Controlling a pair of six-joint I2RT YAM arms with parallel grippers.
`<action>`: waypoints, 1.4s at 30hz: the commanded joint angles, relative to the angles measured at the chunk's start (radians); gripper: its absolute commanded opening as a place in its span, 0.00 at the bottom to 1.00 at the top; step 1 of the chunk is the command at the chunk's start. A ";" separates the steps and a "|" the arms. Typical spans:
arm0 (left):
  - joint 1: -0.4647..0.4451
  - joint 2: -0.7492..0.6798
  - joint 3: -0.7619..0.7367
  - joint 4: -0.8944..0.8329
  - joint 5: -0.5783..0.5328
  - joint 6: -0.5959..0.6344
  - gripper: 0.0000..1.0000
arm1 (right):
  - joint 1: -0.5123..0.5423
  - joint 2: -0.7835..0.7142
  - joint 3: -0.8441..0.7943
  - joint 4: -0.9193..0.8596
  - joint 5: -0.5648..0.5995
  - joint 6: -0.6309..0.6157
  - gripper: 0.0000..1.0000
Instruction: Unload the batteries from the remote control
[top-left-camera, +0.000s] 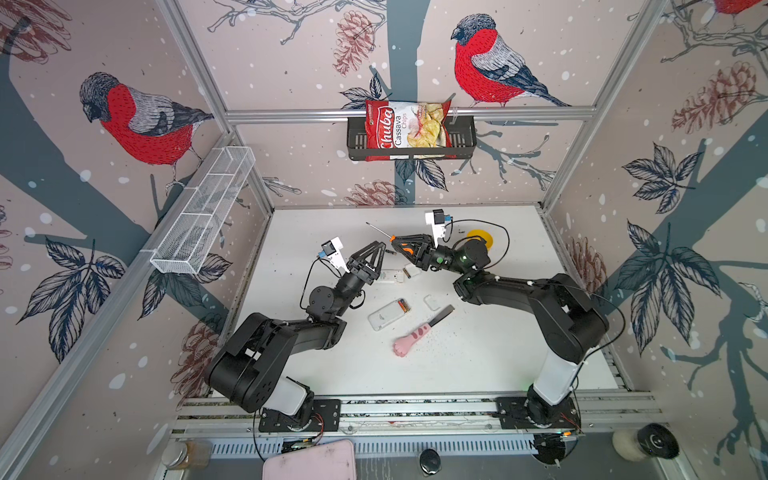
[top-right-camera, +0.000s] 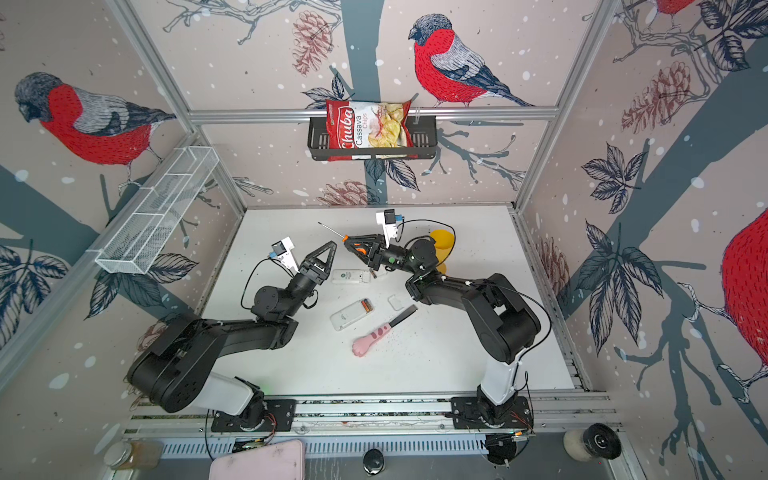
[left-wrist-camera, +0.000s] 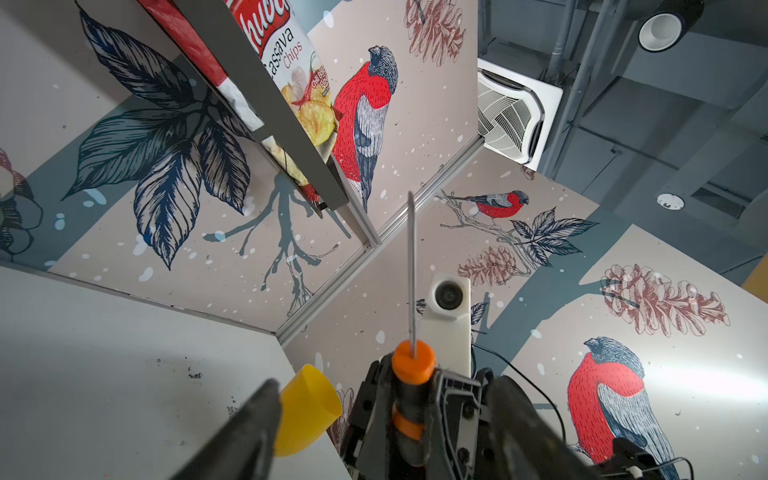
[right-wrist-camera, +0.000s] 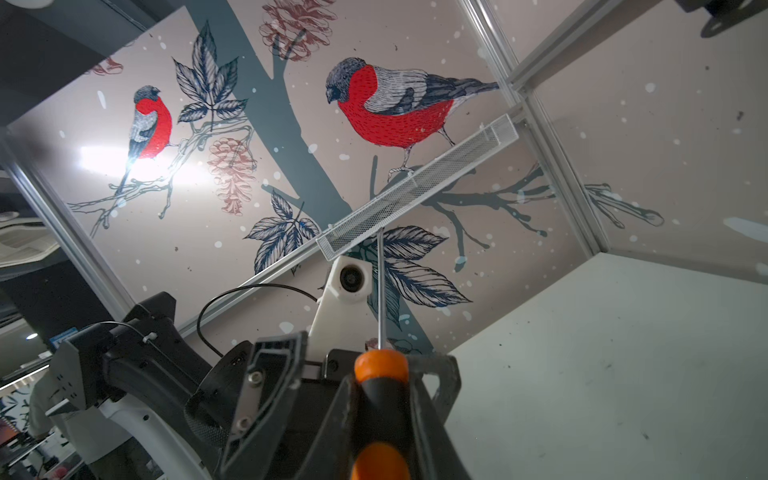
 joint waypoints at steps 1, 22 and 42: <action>0.000 -0.035 -0.029 0.183 -0.029 0.027 0.99 | -0.016 -0.069 -0.003 -0.243 0.004 -0.200 0.00; 0.011 -0.404 -0.330 -0.227 -0.141 0.122 0.98 | 0.000 -0.237 0.239 -1.600 0.279 -1.128 0.00; 0.014 -0.536 -0.037 -1.200 -0.165 0.502 0.85 | -0.035 0.127 0.659 -2.057 0.391 -1.163 0.00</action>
